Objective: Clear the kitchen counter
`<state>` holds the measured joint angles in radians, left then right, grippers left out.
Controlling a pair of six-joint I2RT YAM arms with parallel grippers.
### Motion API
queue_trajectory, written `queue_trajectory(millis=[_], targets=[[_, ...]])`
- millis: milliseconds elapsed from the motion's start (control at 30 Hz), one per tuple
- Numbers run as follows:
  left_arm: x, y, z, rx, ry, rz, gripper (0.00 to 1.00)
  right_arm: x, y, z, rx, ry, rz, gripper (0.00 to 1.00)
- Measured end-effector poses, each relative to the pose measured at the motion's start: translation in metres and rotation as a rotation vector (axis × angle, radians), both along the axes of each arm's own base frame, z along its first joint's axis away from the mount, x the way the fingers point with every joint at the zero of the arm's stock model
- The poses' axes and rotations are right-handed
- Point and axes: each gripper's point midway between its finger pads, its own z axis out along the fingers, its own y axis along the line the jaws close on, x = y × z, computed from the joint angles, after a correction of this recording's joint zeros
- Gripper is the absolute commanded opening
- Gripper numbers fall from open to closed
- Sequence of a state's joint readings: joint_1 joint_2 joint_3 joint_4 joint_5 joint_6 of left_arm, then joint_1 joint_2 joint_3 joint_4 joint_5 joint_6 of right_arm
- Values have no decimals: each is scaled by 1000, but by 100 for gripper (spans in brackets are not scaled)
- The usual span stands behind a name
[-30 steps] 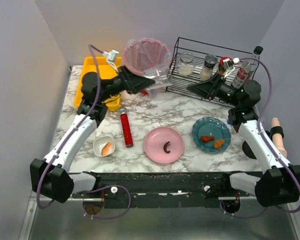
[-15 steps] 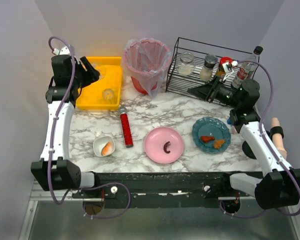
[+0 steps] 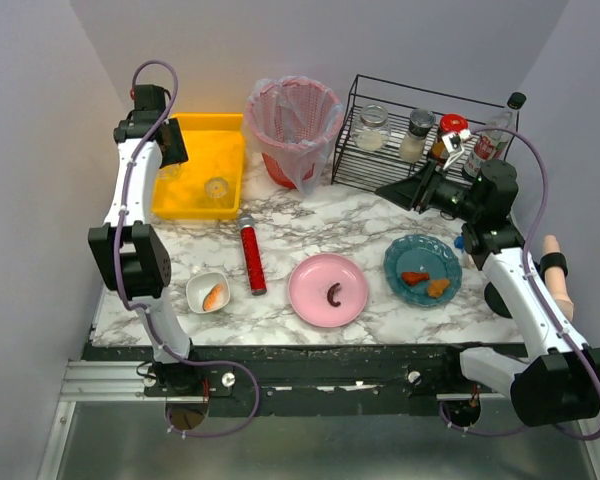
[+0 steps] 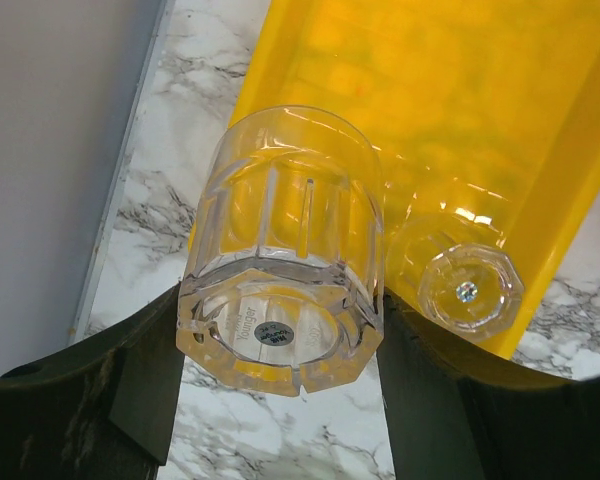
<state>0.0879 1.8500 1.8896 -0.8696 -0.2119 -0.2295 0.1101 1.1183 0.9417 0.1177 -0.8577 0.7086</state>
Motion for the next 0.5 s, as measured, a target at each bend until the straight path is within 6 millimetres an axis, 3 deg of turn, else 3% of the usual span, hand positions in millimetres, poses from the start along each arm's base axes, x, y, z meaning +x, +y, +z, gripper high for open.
queue_trajectory(millis=[200, 500], targets=[[15, 4, -30, 19, 97, -19, 0, 0, -2, -4, -21, -1, -11, 57], [10, -2, -69, 1, 207, -52, 0, 1, -4, -8, -40, 2, -28, 57]])
